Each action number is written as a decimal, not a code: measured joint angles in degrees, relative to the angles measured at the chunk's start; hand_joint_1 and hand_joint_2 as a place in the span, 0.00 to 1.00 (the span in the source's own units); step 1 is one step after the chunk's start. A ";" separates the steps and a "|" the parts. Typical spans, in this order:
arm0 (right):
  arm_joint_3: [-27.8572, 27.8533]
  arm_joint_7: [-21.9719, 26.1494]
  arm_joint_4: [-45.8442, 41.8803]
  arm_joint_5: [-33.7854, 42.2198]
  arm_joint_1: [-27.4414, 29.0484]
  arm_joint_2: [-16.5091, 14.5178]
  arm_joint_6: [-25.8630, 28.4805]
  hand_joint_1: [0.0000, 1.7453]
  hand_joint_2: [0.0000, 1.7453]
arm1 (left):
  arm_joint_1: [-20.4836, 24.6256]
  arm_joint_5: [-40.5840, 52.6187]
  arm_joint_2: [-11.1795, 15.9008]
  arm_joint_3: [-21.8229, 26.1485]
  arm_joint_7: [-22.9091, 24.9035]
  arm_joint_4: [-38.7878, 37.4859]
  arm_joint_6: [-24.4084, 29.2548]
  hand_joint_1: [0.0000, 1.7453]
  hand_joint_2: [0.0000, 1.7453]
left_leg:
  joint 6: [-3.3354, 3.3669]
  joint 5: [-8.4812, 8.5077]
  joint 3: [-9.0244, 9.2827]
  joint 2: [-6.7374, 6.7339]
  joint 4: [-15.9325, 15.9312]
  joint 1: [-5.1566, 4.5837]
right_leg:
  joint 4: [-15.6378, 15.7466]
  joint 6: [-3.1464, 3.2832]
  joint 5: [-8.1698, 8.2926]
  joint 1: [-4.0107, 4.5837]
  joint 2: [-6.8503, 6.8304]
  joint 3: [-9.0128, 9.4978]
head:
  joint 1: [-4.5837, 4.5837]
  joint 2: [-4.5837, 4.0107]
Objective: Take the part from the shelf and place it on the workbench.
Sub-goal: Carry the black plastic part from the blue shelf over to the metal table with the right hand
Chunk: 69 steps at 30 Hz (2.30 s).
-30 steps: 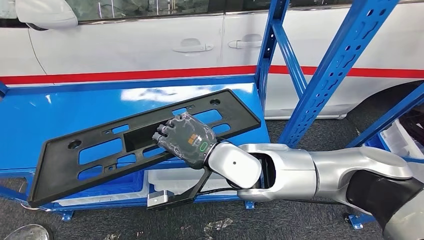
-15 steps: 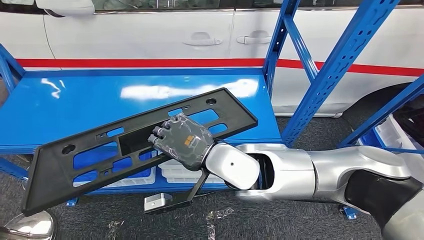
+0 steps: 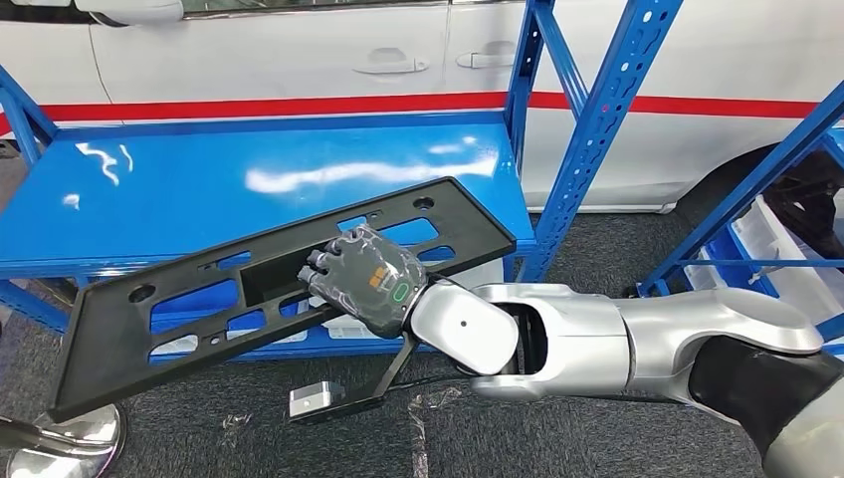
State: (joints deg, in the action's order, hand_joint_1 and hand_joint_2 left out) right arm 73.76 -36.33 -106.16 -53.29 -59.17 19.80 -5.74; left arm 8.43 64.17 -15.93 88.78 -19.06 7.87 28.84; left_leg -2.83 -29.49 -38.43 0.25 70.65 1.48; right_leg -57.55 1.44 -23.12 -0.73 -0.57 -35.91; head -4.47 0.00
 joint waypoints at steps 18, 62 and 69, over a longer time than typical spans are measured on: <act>0.04 -0.78 -0.17 1.29 1.61 0.57 0.63 1.00 1.00 | 0.26 -0.39 -0.01 0.08 -0.18 -0.12 0.48 0.00 1.00 | 4.16 6.49 0.89 -0.18 -12.21 -0.85 | -4.78 -0.68 -5.17 0.85 0.53 4.25 | -0.65 0.00; -0.04 -1.64 0.63 2.22 1.04 0.74 1.76 1.00 1.00 | 0.39 -3.13 0.26 0.20 -0.37 -0.40 0.73 0.00 1.00 | 0.00 1.72 0.13 0.10 1.38 -0.09 | 0.50 0.45 1.90 0.68 -0.47 -1.26 | -1.72 0.00; -0.03 -1.54 0.86 2.41 1.13 0.54 2.02 1.00 1.00 | 0.58 -3.64 0.39 0.22 -0.51 -0.40 0.90 0.00 1.00 | 2.69 -0.49 8.08 0.18 -11.31 -0.34 | -1.50 -2.16 5.07 0.33 -0.33 -5.20 | -1.64 0.00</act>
State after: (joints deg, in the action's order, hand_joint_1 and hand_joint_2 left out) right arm 73.73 -37.87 -105.30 -50.87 -58.04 20.34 -3.72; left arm 9.01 60.53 -15.54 89.00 -19.58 7.48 29.74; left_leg -0.13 -29.98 -30.35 0.43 59.34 1.14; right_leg -59.06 -0.72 -18.06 -0.40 -0.89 -41.11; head -6.11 0.00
